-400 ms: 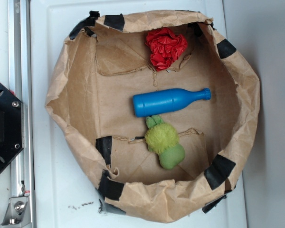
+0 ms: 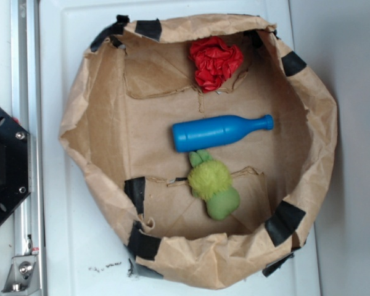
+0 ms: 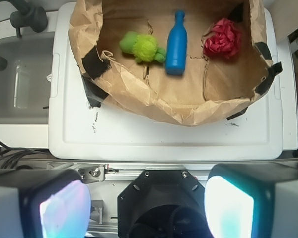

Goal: Grab the green animal.

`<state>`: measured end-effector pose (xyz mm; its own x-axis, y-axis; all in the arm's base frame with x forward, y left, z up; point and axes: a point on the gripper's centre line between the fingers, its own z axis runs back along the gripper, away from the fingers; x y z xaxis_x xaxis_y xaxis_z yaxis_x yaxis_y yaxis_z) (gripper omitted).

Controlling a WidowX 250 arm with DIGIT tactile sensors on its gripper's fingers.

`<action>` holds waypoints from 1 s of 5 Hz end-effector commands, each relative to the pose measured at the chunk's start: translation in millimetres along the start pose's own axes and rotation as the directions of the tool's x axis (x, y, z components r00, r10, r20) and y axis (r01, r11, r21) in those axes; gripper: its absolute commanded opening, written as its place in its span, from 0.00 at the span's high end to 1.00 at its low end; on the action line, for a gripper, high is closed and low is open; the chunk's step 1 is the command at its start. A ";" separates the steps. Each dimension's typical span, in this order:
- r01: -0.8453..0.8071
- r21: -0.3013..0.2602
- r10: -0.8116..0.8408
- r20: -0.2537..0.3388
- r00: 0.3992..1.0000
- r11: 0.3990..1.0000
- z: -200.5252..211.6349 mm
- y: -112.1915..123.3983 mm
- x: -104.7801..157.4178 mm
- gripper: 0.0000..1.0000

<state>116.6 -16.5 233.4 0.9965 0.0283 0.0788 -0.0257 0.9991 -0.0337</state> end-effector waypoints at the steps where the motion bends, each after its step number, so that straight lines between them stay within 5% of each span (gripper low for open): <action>1: 0.248 -0.054 -0.245 0.051 0.968 0.967 -10.0 35.5 101.7 0.00; 2: 0.481 -0.116 -0.467 0.129 0.875 0.869 -27.9 31.9 129.7 0.00; 3: 0.689 -0.042 -0.679 0.135 0.722 0.724 -65.1 0.4 126.3 0.00; 4: 0.778 -0.073 -0.772 0.101 0.628 0.624 -89.5 1.7 122.3 0.00; 5: 0.754 -0.082 -0.746 0.106 0.657 0.652 -102.9 20.9 133.7 0.00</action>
<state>255.1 10.9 126.2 0.6742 -0.7228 0.1518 0.7376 0.6694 -0.0881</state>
